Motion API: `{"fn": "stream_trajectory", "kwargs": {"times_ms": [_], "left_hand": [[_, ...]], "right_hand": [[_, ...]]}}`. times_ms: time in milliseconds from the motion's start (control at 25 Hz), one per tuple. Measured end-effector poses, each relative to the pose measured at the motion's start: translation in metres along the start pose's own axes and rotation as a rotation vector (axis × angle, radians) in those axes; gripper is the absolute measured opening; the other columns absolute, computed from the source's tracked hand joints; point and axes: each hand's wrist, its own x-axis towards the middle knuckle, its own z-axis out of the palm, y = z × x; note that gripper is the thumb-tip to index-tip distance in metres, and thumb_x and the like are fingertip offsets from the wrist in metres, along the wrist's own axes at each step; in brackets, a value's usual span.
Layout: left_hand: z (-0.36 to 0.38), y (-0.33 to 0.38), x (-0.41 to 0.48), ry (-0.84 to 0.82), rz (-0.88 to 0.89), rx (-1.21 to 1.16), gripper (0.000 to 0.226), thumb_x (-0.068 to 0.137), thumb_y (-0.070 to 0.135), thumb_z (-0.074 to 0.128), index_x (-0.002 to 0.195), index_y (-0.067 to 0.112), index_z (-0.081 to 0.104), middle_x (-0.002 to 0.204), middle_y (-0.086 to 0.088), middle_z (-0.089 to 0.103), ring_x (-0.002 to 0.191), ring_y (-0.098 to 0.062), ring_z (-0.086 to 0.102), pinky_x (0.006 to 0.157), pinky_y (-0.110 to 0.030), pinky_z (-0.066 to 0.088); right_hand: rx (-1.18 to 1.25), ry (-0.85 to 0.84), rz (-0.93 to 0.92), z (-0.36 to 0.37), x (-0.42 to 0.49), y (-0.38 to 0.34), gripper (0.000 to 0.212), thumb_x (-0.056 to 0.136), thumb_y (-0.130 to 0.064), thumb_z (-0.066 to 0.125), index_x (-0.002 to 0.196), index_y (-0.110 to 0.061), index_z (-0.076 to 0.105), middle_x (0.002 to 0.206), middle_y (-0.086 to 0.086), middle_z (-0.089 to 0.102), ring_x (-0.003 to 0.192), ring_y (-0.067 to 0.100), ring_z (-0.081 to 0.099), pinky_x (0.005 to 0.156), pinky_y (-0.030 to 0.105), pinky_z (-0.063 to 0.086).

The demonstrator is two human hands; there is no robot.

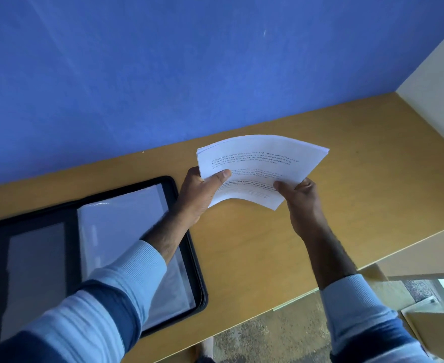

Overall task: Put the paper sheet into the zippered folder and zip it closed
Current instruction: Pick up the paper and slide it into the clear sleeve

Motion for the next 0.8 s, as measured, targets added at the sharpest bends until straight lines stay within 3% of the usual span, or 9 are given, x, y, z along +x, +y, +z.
{"fn": "stream_trajectory", "kwargs": {"times_ms": [120, 280, 440, 640, 800], "left_hand": [[-0.001, 0.000, 0.000, -0.017, 0.001, -0.016, 0.022, 0.093, 0.025, 0.071, 0.109, 0.039, 0.076, 0.116, 0.008, 0.076, 0.109, -0.013, 0.072, 0.097, -0.041, 0.056], [0.001, 0.000, -0.001, -0.028, -0.012, -0.002, 0.018, 0.091, 0.027, 0.073, 0.109, 0.030, 0.076, 0.112, 0.008, 0.077, 0.108, -0.012, 0.072, 0.095, -0.036, 0.055], [0.009, 0.003, -0.004, -0.005, -0.029, 0.010, 0.015, 0.096, 0.023, 0.069, 0.101, 0.033, 0.077, 0.108, 0.010, 0.078, 0.104, -0.009, 0.073, 0.097, -0.036, 0.057], [0.006, 0.006, -0.006, -0.035, 0.020, -0.001, 0.016, 0.095, 0.025, 0.070, 0.107, 0.032, 0.076, 0.111, 0.011, 0.077, 0.106, -0.008, 0.072, 0.090, -0.025, 0.057], [0.008, 0.001, -0.009, -0.003, -0.005, 0.007, 0.016, 0.095, 0.023, 0.070, 0.107, 0.031, 0.075, 0.109, 0.011, 0.078, 0.103, -0.006, 0.073, 0.087, -0.024, 0.057]], "right_hand": [[0.005, -0.011, -0.011, -0.001, 0.001, 0.000, 0.026, 0.083, 0.000, 0.063, 0.103, -0.009, 0.075, 0.101, 0.001, 0.077, 0.092, 0.018, 0.070, 0.081, 0.029, 0.056], [0.003, -0.020, 0.005, -0.004, 0.000, 0.002, 0.028, 0.082, -0.004, 0.066, 0.109, -0.007, 0.073, 0.108, 0.011, 0.077, 0.097, 0.026, 0.071, 0.085, 0.038, 0.057], [0.012, 0.014, -0.008, -0.005, -0.003, 0.001, 0.021, 0.084, -0.007, 0.065, 0.103, -0.009, 0.073, 0.102, 0.008, 0.074, 0.094, 0.024, 0.067, 0.084, 0.038, 0.053], [0.004, -0.014, -0.031, -0.011, -0.002, -0.003, 0.029, 0.085, -0.006, 0.064, 0.113, 0.000, 0.069, 0.108, 0.010, 0.074, 0.098, 0.023, 0.068, 0.085, 0.036, 0.055], [-0.024, -0.001, -0.007, -0.008, -0.006, 0.000, 0.021, 0.085, -0.006, 0.062, 0.103, -0.011, 0.072, 0.101, 0.005, 0.075, 0.094, 0.021, 0.068, 0.082, 0.037, 0.054]]}}
